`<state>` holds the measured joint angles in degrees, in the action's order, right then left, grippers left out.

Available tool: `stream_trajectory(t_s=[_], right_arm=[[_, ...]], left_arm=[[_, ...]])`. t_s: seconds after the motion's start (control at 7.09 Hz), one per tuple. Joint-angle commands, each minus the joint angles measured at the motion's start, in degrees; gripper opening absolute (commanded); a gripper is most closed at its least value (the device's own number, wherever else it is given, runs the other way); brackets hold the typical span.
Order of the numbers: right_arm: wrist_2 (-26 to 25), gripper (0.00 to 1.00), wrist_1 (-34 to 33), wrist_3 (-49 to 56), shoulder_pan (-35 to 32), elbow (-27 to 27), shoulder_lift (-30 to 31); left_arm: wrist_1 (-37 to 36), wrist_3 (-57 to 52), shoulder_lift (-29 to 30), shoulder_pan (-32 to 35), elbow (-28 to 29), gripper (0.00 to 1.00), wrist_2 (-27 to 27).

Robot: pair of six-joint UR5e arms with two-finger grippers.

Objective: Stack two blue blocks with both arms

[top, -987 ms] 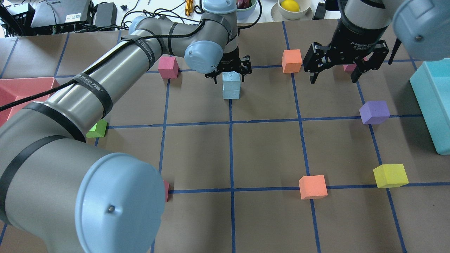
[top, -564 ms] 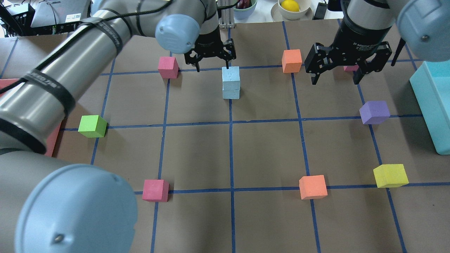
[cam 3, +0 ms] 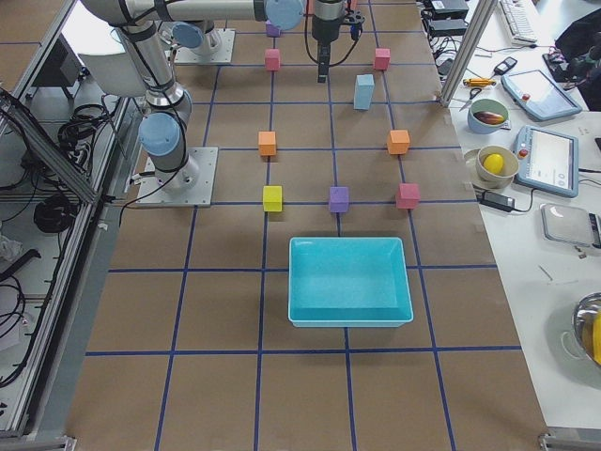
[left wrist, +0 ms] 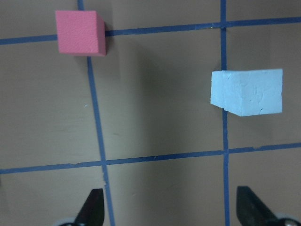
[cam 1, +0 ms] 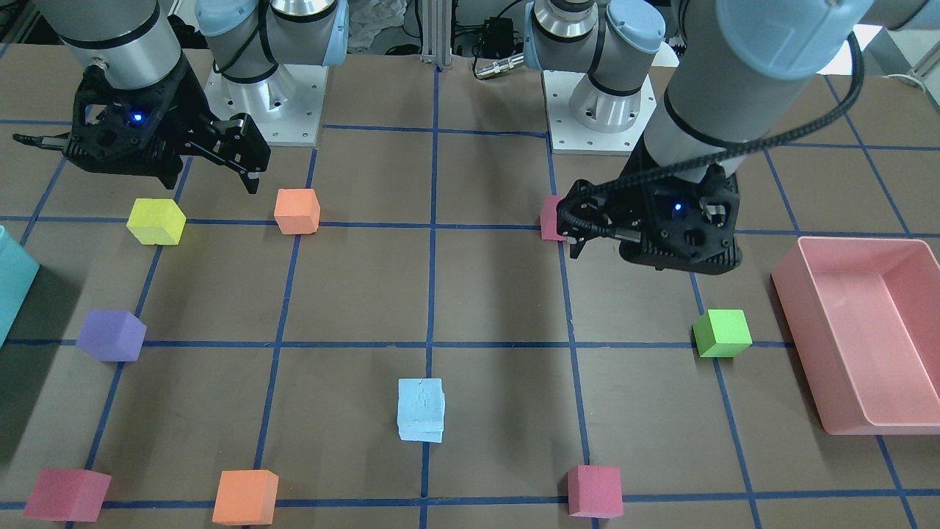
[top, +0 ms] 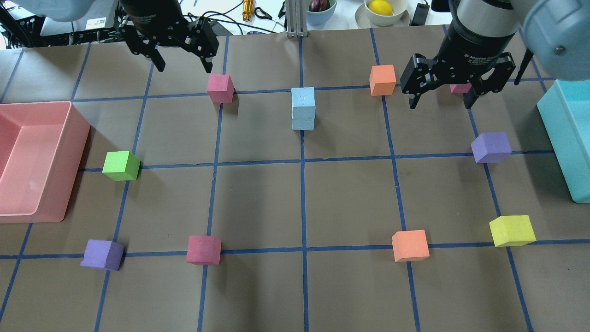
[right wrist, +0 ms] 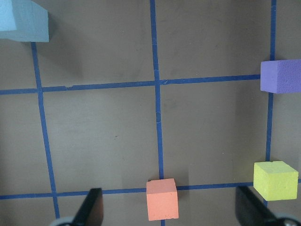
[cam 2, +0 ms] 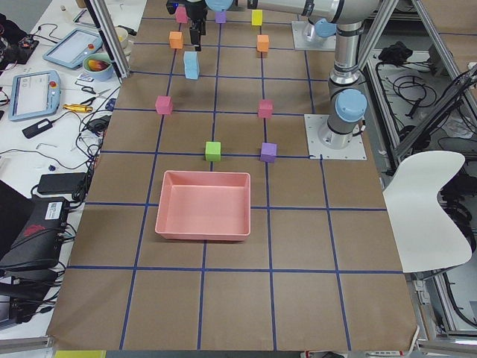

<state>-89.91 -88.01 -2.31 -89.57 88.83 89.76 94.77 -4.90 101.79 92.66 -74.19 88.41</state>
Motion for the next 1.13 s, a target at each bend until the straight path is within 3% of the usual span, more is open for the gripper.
stream_trajectory(t_s=[0.0,0.28,0.56,0.99], right_arm=[[0.09,1.00,-0.31,0.02,0.01,-0.06,0.07],[0.00,1.00,-0.32,-0.06,0.01,-0.06,0.16],[0.00,1.00,-0.32,-0.07,0.01,0.03,-0.02],[0.00,1.00,-0.40,-0.07,0.01,0.03,-0.02]], left_arm=[[-3.08,-0.64,-6.76,-1.60,-6.13,1.00,0.10],[-3.97,-0.64,-7.48,-1.26,-6.49,1.00,0.36],[-4.42,-0.12,-7.83,-1.25,-6.40,1.00,7.09],[-6.17,-0.63,-7.74,-1.60,-6.49,1.00,2.83]])
